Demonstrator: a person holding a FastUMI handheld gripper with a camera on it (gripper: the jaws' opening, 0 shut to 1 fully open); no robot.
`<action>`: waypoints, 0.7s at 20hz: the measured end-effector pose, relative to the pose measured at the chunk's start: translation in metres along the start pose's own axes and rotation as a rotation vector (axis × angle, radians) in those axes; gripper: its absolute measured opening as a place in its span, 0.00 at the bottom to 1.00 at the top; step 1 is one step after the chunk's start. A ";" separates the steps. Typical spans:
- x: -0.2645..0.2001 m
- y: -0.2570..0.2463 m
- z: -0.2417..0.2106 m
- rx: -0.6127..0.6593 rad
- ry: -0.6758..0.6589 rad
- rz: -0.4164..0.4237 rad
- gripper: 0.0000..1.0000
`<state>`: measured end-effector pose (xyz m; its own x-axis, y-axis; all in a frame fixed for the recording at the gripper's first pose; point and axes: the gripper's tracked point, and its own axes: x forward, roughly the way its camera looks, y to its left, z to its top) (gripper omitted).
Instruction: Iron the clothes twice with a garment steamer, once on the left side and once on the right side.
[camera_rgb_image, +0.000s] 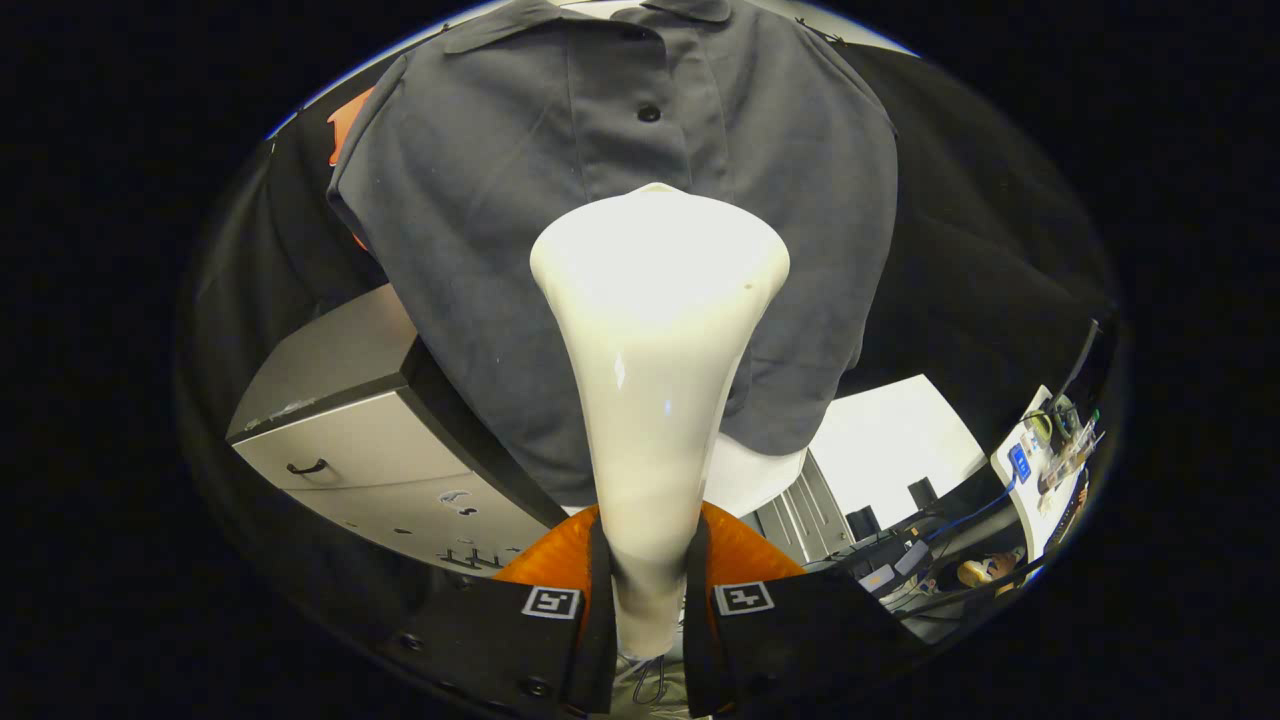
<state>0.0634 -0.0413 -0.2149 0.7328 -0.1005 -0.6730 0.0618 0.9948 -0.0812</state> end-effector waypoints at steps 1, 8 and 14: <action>-0.006 -0.004 0.008 -0.005 -0.017 -0.004 0.35; -0.039 -0.029 0.072 -0.008 -0.140 -0.041 0.35; -0.066 -0.053 0.140 0.000 -0.244 -0.053 0.35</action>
<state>0.1070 -0.0845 -0.0635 0.8707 -0.1450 -0.4700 0.1044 0.9883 -0.1115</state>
